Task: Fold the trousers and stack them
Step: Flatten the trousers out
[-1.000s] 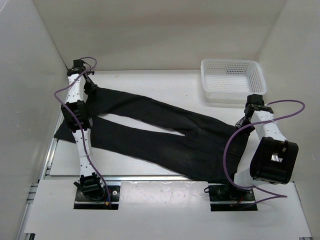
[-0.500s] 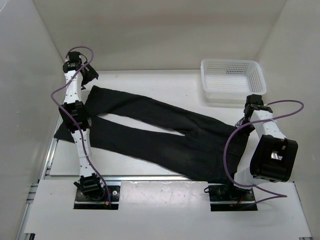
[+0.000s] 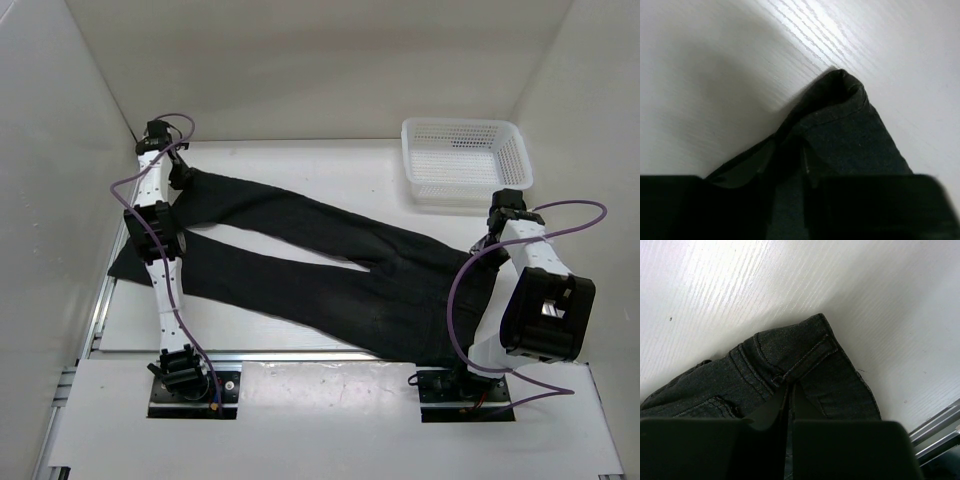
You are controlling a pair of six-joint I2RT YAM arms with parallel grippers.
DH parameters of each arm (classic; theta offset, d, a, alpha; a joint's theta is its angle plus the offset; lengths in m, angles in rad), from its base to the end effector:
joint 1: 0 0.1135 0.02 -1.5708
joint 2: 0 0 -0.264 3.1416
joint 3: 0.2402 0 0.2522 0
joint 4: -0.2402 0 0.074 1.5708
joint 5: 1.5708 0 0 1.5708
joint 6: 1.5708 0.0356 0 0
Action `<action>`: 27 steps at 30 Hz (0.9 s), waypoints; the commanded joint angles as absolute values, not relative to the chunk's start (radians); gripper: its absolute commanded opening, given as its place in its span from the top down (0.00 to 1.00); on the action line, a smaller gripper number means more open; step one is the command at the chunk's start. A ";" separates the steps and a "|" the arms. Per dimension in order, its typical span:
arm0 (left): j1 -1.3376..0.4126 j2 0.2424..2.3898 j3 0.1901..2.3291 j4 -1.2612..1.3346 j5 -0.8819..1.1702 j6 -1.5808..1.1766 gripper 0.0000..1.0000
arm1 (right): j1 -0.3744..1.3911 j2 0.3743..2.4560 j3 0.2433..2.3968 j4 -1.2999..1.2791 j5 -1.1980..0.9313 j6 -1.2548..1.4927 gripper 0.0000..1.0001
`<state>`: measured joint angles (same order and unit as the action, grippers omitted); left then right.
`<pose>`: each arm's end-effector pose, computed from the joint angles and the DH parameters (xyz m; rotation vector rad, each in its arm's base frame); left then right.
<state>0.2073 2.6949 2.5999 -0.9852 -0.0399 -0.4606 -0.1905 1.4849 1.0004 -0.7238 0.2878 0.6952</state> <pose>0.5470 0.1165 0.1674 -0.8811 2.4991 -0.0314 0.2734 -0.0630 0.2144 1.2261 2.4173 -0.2562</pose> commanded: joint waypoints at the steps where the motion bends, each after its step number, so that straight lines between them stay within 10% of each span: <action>1: 0.212 2.695 2.609 -0.999 -0.009 -0.440 0.70 | -0.199 1.499 1.029 -0.730 0.308 0.678 1.00; 3: 0.212 2.685 2.621 -0.999 -0.009 -0.431 0.90 | -0.199 1.499 1.029 -0.730 0.308 0.678 1.00; 20: 0.233 2.533 2.749 -0.896 -0.147 -0.471 0.90 | -0.199 1.508 1.029 -0.730 0.327 0.678 1.00; 23: 0.233 2.523 2.734 -0.896 -0.137 -0.471 0.48 | -0.199 1.508 1.029 -0.720 0.296 0.648 0.87; 24: 0.233 2.523 2.714 -0.896 -0.127 -0.471 0.18 | -0.199 1.508 1.040 -0.710 0.278 0.635 0.70; 26: 0.233 2.479 2.689 -0.896 -0.118 -0.471 0.03 | -0.199 1.488 1.052 -0.710 0.267 0.626 0.18; 27: 0.233 2.461 2.657 -0.896 -0.109 -0.460 0.00 | -0.199 1.488 1.063 -0.710 0.267 0.626 0.10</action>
